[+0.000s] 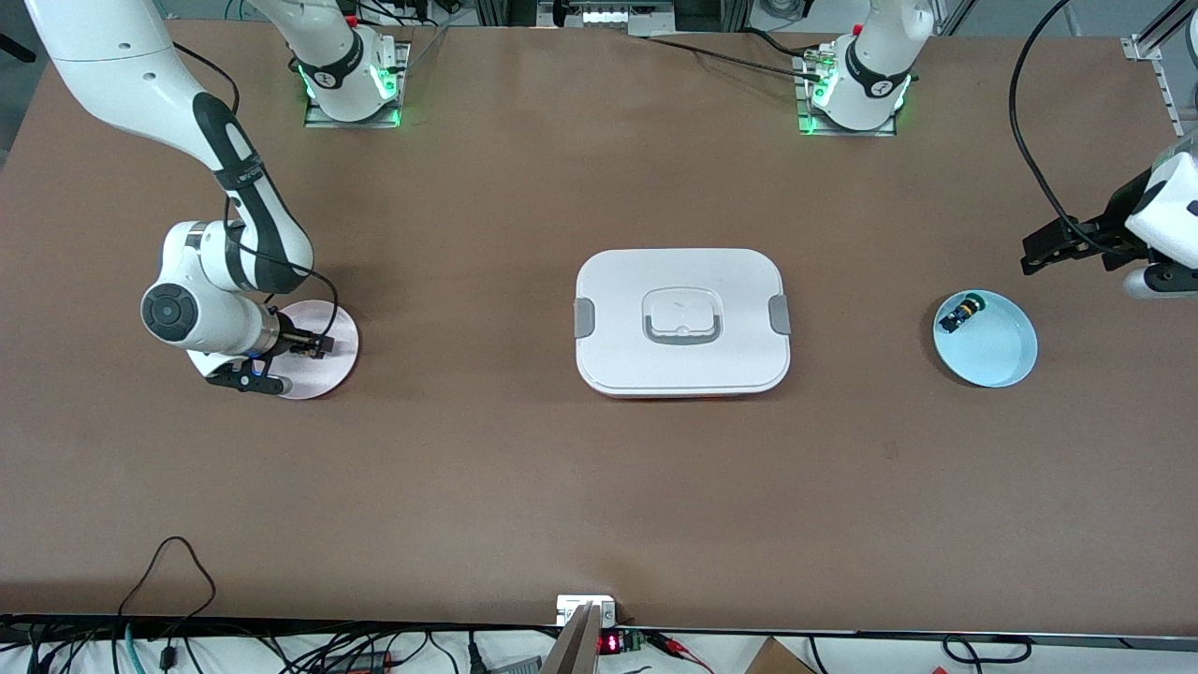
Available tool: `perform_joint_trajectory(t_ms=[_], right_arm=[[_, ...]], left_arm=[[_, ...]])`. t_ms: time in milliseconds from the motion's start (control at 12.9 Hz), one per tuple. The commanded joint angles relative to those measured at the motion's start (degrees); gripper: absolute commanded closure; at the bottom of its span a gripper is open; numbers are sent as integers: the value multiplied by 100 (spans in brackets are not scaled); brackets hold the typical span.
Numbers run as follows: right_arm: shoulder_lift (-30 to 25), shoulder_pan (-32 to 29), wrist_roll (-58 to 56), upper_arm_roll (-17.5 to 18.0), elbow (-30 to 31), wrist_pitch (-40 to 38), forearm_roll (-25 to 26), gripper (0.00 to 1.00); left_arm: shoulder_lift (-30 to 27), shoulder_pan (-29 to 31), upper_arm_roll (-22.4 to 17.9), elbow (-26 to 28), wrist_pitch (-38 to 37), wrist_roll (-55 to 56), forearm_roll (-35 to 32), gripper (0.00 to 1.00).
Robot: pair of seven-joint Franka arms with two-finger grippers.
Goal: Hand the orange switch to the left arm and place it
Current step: 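Close the right gripper on the orange switch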
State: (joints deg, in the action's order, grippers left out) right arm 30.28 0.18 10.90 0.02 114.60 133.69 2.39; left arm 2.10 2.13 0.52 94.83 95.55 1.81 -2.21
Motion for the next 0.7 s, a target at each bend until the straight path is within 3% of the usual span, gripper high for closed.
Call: perform_joint_trajectory(t_ms=[0, 464, 618], right_arm=[[-215, 17, -105, 68, -226, -604, -63, 65], [-610, 17, -606, 542, -991, -1528, -159, 64], [-707, 26, -597, 814, -1543, -2142, -220, 65]], left_arm=[[19, -28, -17, -123, -98, -119, -78, 0], [28, -37, -17, -123, -98, -119, -78, 0], [28, -37, -17, -123, -98, -119, -78, 0]])
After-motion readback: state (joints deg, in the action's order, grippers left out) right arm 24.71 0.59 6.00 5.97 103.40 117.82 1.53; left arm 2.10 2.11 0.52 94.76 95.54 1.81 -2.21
